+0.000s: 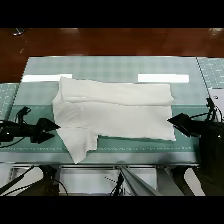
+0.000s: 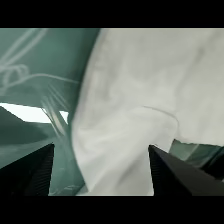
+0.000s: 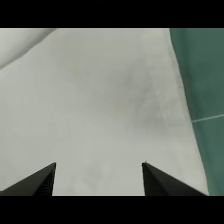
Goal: Fold the shirts.
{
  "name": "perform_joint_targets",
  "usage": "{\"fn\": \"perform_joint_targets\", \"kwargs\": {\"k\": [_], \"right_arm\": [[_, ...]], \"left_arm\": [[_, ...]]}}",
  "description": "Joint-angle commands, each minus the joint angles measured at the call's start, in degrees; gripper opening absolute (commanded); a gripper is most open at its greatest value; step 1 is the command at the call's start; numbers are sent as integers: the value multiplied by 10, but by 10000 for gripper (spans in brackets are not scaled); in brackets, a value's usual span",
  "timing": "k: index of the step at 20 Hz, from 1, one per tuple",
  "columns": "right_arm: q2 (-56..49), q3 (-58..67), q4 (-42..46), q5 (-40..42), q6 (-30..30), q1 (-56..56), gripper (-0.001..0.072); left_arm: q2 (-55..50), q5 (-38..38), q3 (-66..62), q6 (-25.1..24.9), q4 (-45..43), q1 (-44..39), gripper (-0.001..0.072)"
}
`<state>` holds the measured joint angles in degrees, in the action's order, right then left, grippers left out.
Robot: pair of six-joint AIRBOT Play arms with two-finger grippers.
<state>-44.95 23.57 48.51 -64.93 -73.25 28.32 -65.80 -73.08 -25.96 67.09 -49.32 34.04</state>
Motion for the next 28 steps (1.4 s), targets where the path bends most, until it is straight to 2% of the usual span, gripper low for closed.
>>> {"fn": "perform_joint_targets", "kwargs": {"k": [1, 4, 6, 7, 8, 9, 10, 15, 19, 23, 28], "right_arm": [[12, -14, -28, 2, 1, 0, 618], [12, -10, -31, 14, -2, 5, 619], [9, 19, 14, 9, -22, 51, 619], [3, 39, 46, 3, -27, 90, 618], [-4, 52, 78, -6, -29, 127, 619], [-12, 56, 115, -18, -49, 158, 618], [-17, 51, 143, -32, -78, 173, 618], [-18, -11, 156, -101, -88, 128, 618], [-18, -14, 171, -122, -88, 66, 618], [-20, -14, 181, -116, -95, 51, 618], [-90, -14, 151, -85, -87, 51, 619]], "left_arm": [[4, 48, 47, -7, 33, -54, 702], [4, 71, 66, -43, 94, -107, 700], [4, 61, 66, -52, 103, -129, 696], [4, 50, 66, -61, 103, -130, 669], [4, 32, 62, -72, 103, -129, 423], [4, 11, 56, -84, 103, -129, 107], [4, -8, 49, -95, 103, -129, 18], [6, -26, 17, -94, 104, -129, 18], [6, -24, 16, -94, 104, -129, 17], [5, -23, 16, -94, 104, -129, 17], [5, -17, 16, -94, 104, -129, 18]]}}
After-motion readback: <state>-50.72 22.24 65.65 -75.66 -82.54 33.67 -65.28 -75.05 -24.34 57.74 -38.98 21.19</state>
